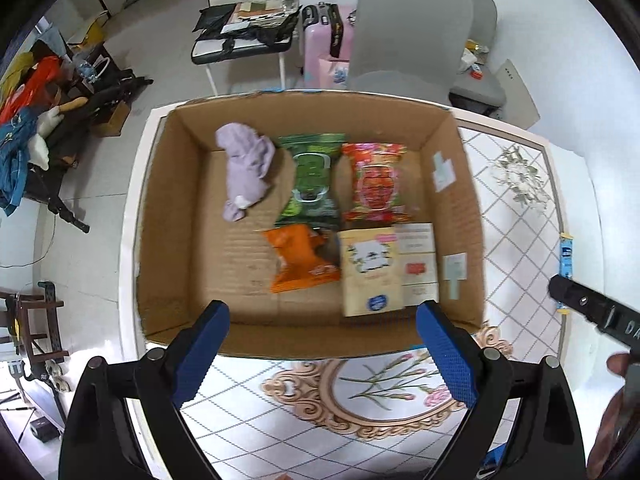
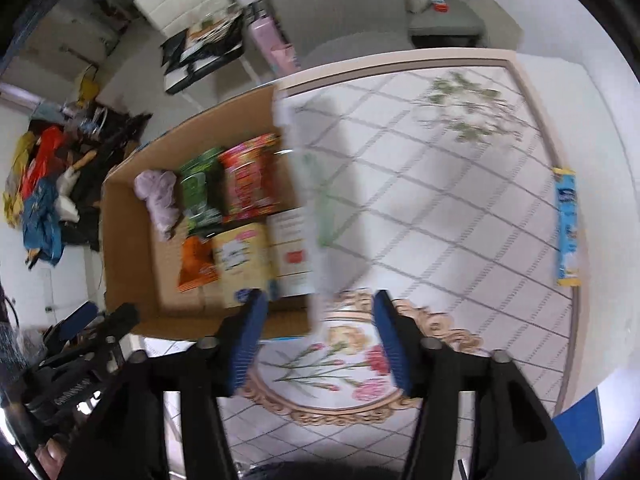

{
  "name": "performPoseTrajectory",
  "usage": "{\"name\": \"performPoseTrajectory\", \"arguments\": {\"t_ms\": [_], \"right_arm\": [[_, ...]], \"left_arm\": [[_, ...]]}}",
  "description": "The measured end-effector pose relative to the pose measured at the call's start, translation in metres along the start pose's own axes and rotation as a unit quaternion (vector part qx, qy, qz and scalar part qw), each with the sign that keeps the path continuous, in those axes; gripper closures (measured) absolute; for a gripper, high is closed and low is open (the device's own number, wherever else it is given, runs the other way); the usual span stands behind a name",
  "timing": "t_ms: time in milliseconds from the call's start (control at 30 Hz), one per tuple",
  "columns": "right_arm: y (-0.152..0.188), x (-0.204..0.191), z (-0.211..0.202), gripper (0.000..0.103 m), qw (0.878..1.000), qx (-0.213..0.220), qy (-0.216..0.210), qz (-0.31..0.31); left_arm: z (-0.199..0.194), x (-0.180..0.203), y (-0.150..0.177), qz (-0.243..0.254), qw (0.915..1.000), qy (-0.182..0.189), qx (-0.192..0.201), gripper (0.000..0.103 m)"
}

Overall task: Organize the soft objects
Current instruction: 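Grasp the blue milk tube on the table with the right tool, then carry the blue milk tube into the box and open the right tool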

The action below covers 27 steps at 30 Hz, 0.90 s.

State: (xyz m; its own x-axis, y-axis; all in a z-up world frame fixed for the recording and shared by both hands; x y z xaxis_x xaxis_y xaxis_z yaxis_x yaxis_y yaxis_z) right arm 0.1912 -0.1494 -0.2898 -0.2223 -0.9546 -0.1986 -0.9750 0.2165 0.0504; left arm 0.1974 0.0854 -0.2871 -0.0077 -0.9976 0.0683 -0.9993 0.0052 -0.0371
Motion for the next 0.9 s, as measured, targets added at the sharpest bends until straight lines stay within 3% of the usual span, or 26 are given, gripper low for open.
{"name": "performPoseTrajectory", "arguments": {"t_ms": [33,233,400,500,700,733,767,800,867,900], "right_arm": [[-0.002,0.014,-0.002,0.009,1.000,0.005,-0.001,0.012],[-0.015,0.147,-0.006,0.008,0.993,0.009,0.020,0.118],[-0.032,0.253,0.024,0.008,0.984,-0.023,0.062,0.166],[-0.049,0.292,0.056,0.008,0.981,-0.049,0.065,0.175],[-0.077,0.330,0.111,0.010,0.978,-0.073,0.069,0.182],[-0.079,0.332,0.118,0.022,0.978,-0.080,0.069,0.182],[-0.080,0.333,0.124,0.044,0.977,-0.087,0.068,0.181],[-0.080,0.333,0.125,0.048,0.977,-0.084,0.079,0.178],[-0.082,0.327,0.122,0.083,0.979,-0.081,0.085,0.168],[-0.081,0.323,0.121,0.085,0.979,-0.086,0.078,0.169]], "left_arm": [[-0.001,0.007,0.000,0.000,1.0000,-0.001,0.003,0.008],[0.001,0.075,0.000,0.019,0.9997,-0.006,0.017,0.008],[0.034,0.132,-0.008,0.026,0.9993,-0.028,-0.003,0.007],[0.057,0.162,-0.014,0.023,0.9988,-0.039,-0.018,0.007],[0.080,0.196,-0.025,0.026,0.9972,-0.066,-0.024,0.007],[0.082,0.198,-0.027,0.025,0.9968,-0.072,-0.025,0.007],[0.083,0.199,-0.029,0.025,0.9966,-0.074,-0.026,0.007],[0.082,0.200,-0.031,0.023,0.9965,-0.076,-0.025,0.007],[0.078,0.198,-0.033,0.018,0.9966,-0.077,-0.023,0.007],[0.074,0.195,-0.034,0.015,0.9968,-0.076,-0.020,0.007]]}}
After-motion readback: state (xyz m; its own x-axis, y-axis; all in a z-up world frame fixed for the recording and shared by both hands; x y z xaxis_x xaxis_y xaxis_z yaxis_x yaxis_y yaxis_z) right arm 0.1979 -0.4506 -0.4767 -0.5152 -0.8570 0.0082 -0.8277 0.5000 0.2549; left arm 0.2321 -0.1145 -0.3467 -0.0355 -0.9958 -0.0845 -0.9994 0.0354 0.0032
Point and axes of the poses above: each gripper's, at about its wrist camera, not at the fingertips, and z roughly the way its jaws point, x to its right, y to its underside, the point moved 5 cm from there along z, roughly the way its jaws point, and after that the axes turned 7 degrees about -x, right-handed, at the moved point
